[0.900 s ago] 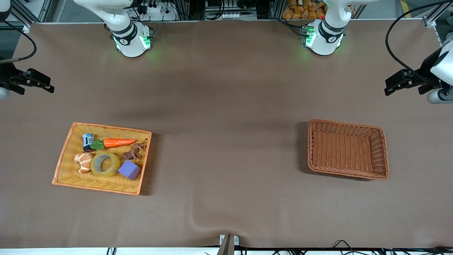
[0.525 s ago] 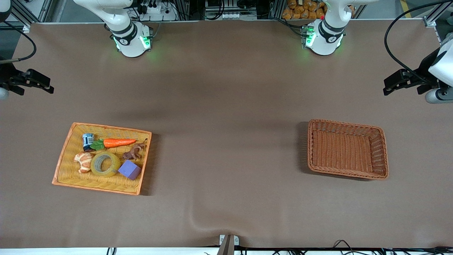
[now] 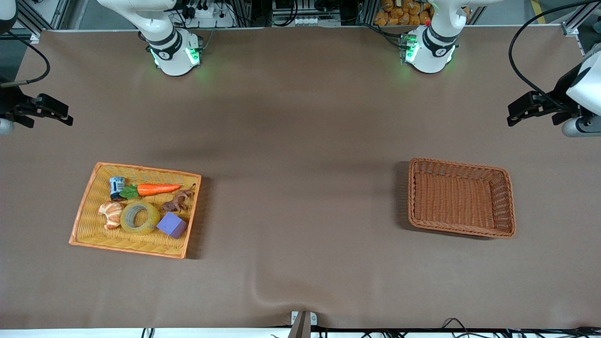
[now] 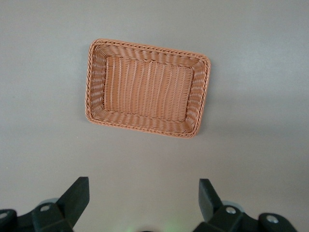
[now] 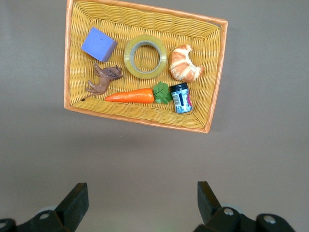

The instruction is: Transfer tape with both arms

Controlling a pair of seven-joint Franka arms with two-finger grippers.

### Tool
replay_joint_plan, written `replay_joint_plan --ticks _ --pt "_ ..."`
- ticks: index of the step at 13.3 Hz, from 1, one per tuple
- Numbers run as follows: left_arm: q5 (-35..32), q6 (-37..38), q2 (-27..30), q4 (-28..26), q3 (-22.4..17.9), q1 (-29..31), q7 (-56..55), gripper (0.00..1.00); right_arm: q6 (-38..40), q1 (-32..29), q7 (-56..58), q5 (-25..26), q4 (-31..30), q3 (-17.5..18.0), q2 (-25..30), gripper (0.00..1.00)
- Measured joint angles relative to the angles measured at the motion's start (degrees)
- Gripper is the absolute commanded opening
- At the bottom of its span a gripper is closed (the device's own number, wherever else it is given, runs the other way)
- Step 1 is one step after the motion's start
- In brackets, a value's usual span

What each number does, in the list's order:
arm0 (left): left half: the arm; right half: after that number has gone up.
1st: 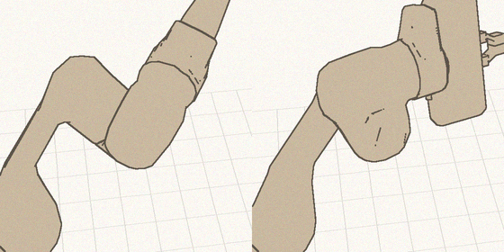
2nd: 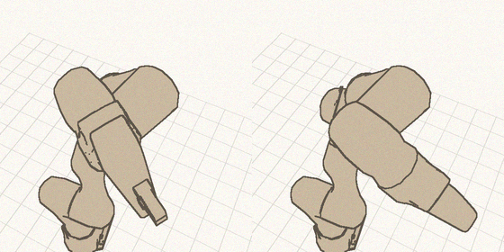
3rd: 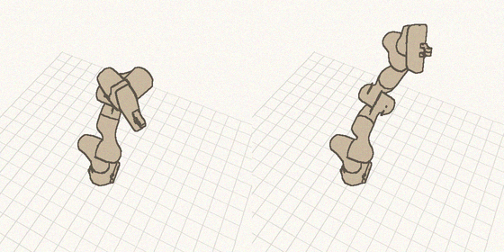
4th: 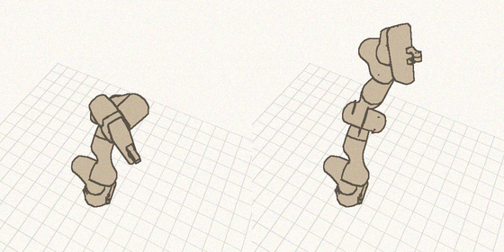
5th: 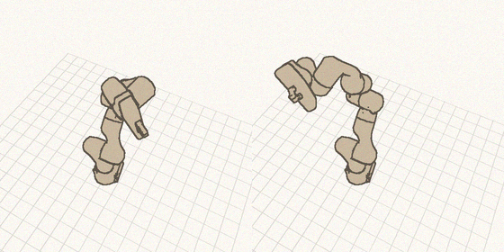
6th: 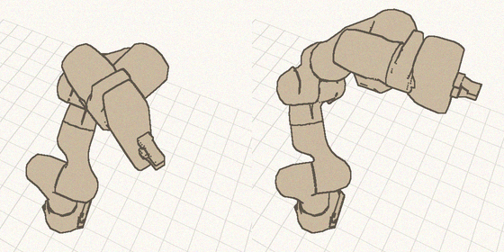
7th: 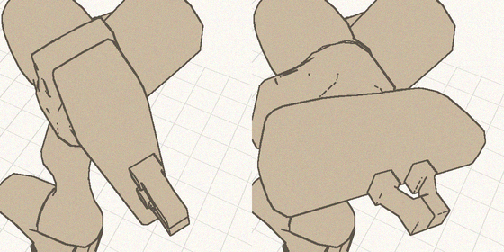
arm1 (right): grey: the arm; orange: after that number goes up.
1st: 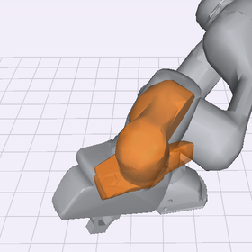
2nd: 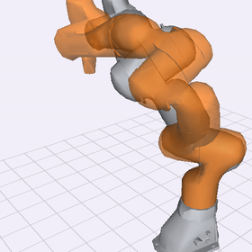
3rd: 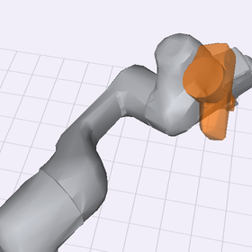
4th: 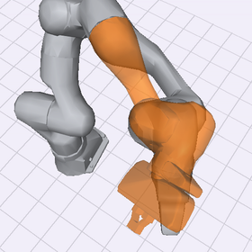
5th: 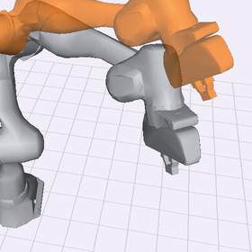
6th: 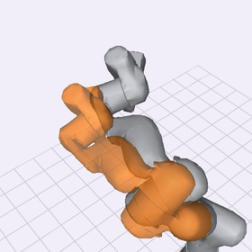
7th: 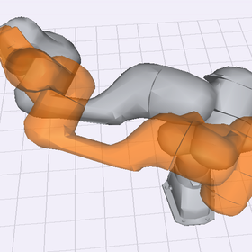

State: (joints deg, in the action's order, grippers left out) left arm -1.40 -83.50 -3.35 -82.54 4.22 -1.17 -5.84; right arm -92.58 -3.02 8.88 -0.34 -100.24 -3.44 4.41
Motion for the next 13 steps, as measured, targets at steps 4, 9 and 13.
replay_joint_plan --ticks 4,9,13 --pt "0.0 0.0 -0.1 0.0 0.0 -0.4 0.0 1.0 -0.1 0.0 0.0 0.0 0.0 0.0 -0.3 1.0" --pt "0.0 -0.1 -1.4 -0.1 0.1 -0.4 0.0 1.0 -1.2 0.1 0.0 0.0 0.0 0.1 -0.4 1.0" --pt "0.0 -0.1 -1.5 -0.1 0.1 -0.5 -0.1 1.0 -1.6 0.5 0.0 0.0 -0.1 0.2 -0.8 1.0"
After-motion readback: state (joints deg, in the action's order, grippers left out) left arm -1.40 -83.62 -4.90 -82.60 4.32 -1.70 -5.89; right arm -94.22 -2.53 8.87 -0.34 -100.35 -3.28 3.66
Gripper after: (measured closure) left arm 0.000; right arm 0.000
